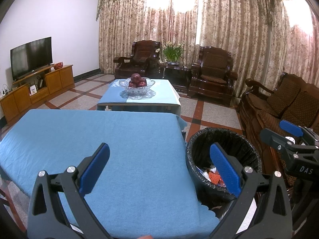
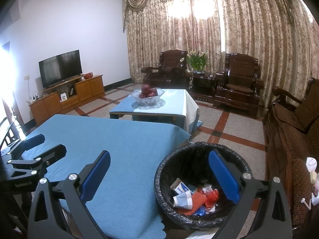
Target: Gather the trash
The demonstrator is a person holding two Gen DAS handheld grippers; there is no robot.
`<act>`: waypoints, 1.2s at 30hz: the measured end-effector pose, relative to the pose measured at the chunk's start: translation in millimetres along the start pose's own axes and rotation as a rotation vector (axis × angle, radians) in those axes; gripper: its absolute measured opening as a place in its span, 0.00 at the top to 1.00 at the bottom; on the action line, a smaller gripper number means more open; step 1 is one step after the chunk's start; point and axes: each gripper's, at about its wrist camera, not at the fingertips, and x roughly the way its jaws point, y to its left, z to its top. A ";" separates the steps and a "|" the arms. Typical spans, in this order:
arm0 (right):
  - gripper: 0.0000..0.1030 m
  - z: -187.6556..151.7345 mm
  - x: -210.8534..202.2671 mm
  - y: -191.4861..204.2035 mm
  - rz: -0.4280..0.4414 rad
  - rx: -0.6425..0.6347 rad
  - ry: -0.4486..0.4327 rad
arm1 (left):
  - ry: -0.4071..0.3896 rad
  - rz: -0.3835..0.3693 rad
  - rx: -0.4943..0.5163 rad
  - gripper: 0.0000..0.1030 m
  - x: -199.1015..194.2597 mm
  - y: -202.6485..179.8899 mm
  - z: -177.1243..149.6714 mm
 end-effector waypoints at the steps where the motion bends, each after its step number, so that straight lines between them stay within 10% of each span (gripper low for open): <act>1: 0.06 0.1 0.0 -0.1 0.000 0.000 0.000 | 0.001 0.000 0.000 0.05 0.2 -0.5 -0.2; 36: 0.06 -1.4 0.6 0.7 0.003 0.002 0.001 | -0.004 0.004 -0.001 0.05 -0.4 2.0 -2.2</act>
